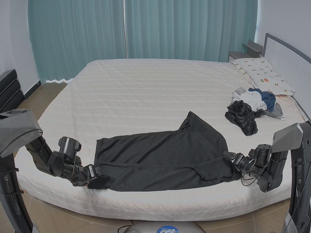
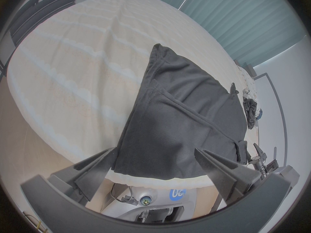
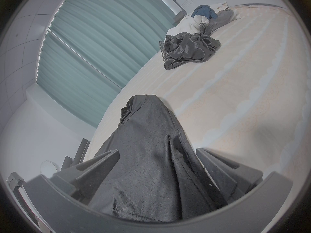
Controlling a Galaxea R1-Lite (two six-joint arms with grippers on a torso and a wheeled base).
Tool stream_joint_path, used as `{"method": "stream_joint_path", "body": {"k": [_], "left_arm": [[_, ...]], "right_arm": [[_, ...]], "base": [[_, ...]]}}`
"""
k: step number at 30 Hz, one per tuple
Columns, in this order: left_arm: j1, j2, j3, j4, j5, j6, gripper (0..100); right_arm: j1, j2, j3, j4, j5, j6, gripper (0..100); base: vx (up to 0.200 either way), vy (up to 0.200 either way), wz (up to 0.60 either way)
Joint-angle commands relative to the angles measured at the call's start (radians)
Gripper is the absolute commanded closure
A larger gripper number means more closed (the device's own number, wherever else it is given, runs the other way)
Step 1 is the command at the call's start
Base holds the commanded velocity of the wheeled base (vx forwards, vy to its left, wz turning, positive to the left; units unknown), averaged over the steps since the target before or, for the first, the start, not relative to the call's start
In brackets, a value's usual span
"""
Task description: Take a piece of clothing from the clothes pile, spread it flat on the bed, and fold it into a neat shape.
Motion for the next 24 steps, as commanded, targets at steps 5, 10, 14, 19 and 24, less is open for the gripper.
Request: {"method": "stream_joint_path", "body": {"k": [5,10,14,19,24], "left_arm": [[0.008,0.000,0.020,0.002,0.019,-0.007,100],[0.016,-0.006,0.055,0.008,0.030,-0.002,100],[0.016,-0.017,0.064,0.014,0.050,-0.002,100],[0.016,-0.029,0.067,0.024,0.073,-0.007,100],[0.012,-0.062,0.075,0.083,0.073,-0.004,100]], "right_arm": [[-0.005,-0.015,0.005,-0.009,0.001,0.003,0],[-0.008,-0.015,0.007,-0.010,0.001,0.003,0],[-0.008,-0.015,0.008,-0.010,0.001,0.003,0],[-0.009,-0.015,0.011,-0.010,0.001,0.003,0],[-0.009,-0.016,0.011,-0.010,0.001,0.003,0]], "base": [[0.000,0.000,0.00],[0.000,0.000,0.00],[0.000,0.000,0.00],[0.000,0.000,0.00],[0.000,0.000,0.00]]}}
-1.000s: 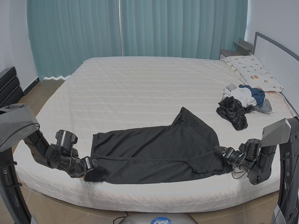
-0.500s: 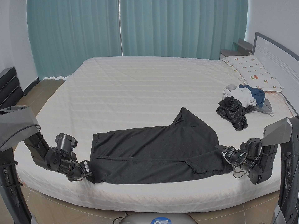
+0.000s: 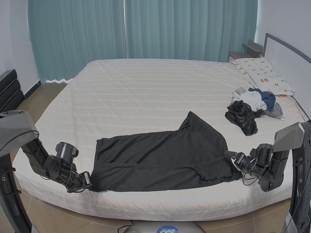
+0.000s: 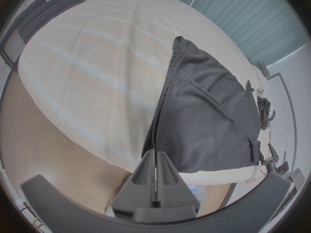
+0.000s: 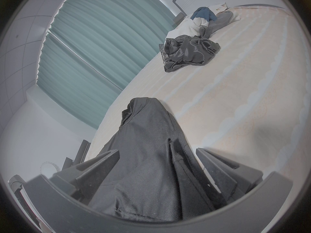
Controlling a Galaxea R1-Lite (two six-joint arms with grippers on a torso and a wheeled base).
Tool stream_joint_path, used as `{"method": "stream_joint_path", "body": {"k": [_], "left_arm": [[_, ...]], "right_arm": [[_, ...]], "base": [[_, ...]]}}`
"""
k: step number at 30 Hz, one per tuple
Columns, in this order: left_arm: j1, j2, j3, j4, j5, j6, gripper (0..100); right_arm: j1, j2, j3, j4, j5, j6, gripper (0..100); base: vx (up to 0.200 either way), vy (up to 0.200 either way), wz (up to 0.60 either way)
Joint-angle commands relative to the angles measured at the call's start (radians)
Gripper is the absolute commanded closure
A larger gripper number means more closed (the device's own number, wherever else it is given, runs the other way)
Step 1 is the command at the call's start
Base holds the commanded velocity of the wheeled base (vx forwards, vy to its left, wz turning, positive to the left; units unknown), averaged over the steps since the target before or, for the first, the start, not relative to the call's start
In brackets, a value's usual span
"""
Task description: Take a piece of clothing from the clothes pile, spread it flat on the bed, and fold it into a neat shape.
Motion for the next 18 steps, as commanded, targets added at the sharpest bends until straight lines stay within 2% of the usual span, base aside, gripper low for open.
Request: {"method": "stream_joint_path", "body": {"k": [1,18], "left_arm": [[-0.003,-0.032,0.004,0.033,0.000,0.002,100],[-0.004,-0.050,0.004,0.107,0.000,0.028,100]], "right_arm": [[0.000,-0.002,0.000,-0.009,0.000,0.000,0],[0.000,-0.002,0.002,-0.009,0.000,0.000,0]], "base": [[0.000,0.000,0.00],[0.000,0.000,0.00]]}}
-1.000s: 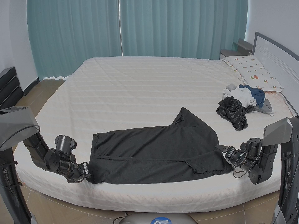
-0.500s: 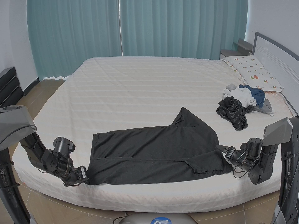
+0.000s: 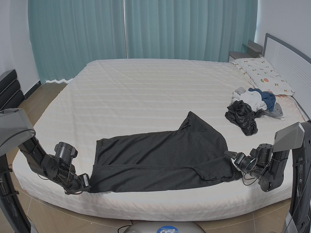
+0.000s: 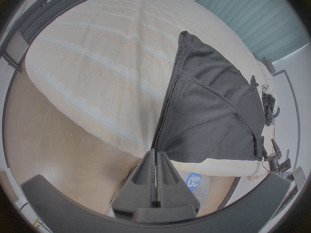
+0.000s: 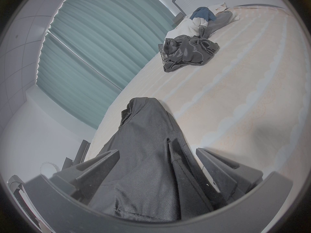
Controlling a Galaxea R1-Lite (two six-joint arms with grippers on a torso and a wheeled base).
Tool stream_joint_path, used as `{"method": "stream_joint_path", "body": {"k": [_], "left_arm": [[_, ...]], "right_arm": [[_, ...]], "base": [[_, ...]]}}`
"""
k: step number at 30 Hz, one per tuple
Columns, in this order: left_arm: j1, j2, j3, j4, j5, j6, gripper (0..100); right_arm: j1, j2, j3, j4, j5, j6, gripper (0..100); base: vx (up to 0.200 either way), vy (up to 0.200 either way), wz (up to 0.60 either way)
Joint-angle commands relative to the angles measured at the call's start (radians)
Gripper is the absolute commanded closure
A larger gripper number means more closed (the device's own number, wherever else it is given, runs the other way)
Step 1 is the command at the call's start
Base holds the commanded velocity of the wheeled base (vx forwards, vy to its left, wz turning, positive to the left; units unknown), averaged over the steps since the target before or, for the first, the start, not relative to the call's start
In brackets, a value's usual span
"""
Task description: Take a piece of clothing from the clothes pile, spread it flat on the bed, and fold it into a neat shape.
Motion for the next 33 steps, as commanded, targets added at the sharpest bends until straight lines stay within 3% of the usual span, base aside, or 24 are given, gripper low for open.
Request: {"method": "stream_joint_path", "body": {"k": [1,15,16,25,30,33], "left_arm": [[0.002,-0.007,0.000,0.015,0.000,0.008,100],[0.002,0.003,-0.008,0.044,0.000,0.031,100],[0.003,0.003,-0.009,0.044,0.000,0.033,0],[0.031,-0.053,-0.035,0.038,-0.022,0.003,0],[0.028,-0.082,-0.132,0.040,-0.103,-0.133,0],[0.021,-0.046,-0.190,0.041,-0.103,-0.149,0]], "right_arm": [[0.000,-0.002,0.000,-0.009,0.001,0.000,0],[0.001,-0.002,0.000,-0.009,0.001,0.002,0],[0.001,-0.002,0.000,-0.009,0.001,0.002,0],[0.001,-0.008,0.011,-0.010,0.001,0.002,0],[0.001,-0.031,0.028,-0.009,0.002,0.032,0],[0.007,-0.037,0.029,-0.009,0.001,0.049,0]], "base": [[0.000,0.000,0.00],[0.000,0.000,0.00],[0.000,0.000,0.00],[0.000,0.000,0.00],[0.000,0.000,0.00],[0.000,0.000,0.00]]}}
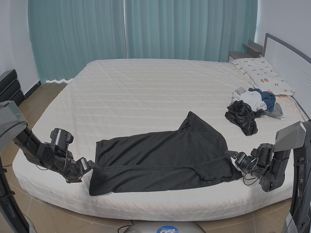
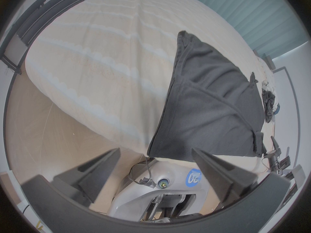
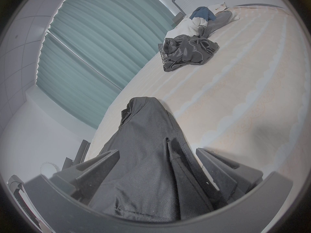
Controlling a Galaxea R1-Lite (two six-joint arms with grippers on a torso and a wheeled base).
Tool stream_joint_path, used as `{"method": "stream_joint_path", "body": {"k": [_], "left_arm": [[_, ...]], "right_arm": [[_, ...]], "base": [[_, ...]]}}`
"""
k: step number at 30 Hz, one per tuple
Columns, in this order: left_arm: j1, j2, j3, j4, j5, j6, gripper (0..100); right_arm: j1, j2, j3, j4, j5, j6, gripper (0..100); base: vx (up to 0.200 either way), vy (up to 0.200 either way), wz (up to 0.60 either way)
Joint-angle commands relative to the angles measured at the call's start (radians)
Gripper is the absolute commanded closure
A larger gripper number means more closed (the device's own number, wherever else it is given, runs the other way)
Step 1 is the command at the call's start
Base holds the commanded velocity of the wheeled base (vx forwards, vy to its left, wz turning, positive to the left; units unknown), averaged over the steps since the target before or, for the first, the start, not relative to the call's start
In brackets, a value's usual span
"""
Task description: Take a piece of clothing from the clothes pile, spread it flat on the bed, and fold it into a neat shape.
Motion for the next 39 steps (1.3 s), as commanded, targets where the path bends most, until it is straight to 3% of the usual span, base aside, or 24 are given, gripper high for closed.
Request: {"method": "stream_joint_path", "body": {"k": [1,8,16,30,31,39], "left_arm": [[-0.008,0.057,-0.113,-0.003,-0.015,-0.028,0],[-0.014,0.189,-0.203,-0.019,0.010,-0.020,0],[-0.019,0.222,-0.214,-0.097,0.019,0.008,0],[-0.030,0.256,-0.234,-0.100,0.064,0.031,0],[-0.031,0.259,-0.232,-0.100,0.082,0.034,100],[-0.027,0.251,-0.206,-0.089,0.163,0.023,100]], "right_arm": [[0.008,-0.020,0.014,-0.009,0.000,0.025,0],[0.008,-0.020,0.023,-0.010,-0.001,0.022,0],[0.010,-0.016,0.022,-0.010,-0.001,0.019,0],[0.010,-0.016,0.017,-0.010,0.000,0.019,0],[0.010,-0.016,0.017,-0.010,-0.001,0.019,0],[0.010,-0.016,0.017,-0.010,-0.001,0.019,0]], "base": [[0.000,0.000,0.00],[0.000,0.000,0.00],[0.000,0.000,0.00],[0.000,0.000,0.00],[0.000,0.000,0.00],[0.000,0.000,0.00]]}}
